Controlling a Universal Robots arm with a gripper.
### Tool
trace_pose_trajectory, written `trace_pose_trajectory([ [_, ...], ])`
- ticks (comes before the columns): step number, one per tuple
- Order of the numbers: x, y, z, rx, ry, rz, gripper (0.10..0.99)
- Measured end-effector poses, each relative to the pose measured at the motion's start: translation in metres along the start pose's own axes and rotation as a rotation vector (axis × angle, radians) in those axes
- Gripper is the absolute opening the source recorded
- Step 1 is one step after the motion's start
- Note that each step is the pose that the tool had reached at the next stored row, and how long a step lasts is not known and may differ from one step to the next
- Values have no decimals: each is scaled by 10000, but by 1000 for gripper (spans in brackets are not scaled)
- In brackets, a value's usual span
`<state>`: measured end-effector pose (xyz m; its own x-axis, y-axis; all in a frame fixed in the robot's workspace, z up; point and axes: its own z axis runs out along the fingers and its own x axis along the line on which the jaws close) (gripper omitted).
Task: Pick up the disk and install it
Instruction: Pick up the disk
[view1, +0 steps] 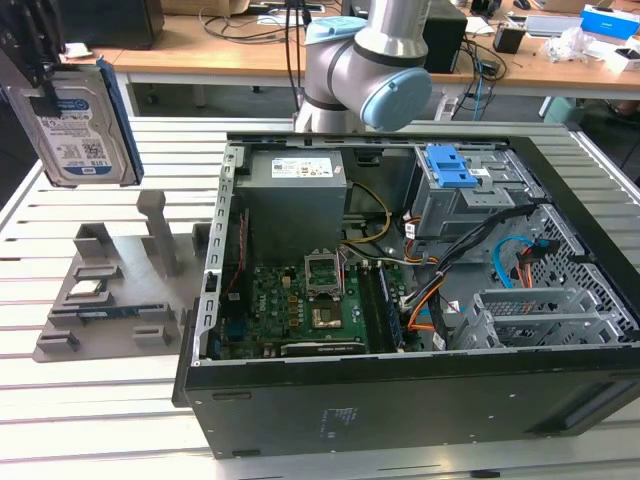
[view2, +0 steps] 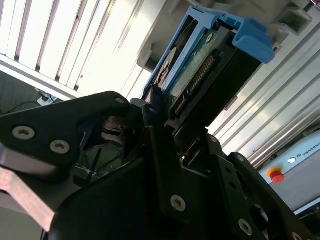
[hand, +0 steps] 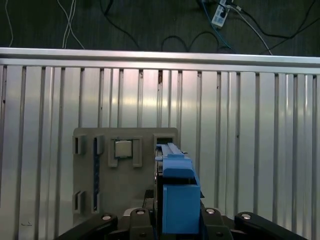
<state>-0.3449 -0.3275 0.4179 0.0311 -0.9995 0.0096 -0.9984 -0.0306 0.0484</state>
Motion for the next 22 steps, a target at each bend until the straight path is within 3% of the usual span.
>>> trace_pose_trajectory([
  [10, 2, 9, -203, -1, 0, 0, 365],
  [22, 5, 25, -539, 0, 0, 0, 365],
])
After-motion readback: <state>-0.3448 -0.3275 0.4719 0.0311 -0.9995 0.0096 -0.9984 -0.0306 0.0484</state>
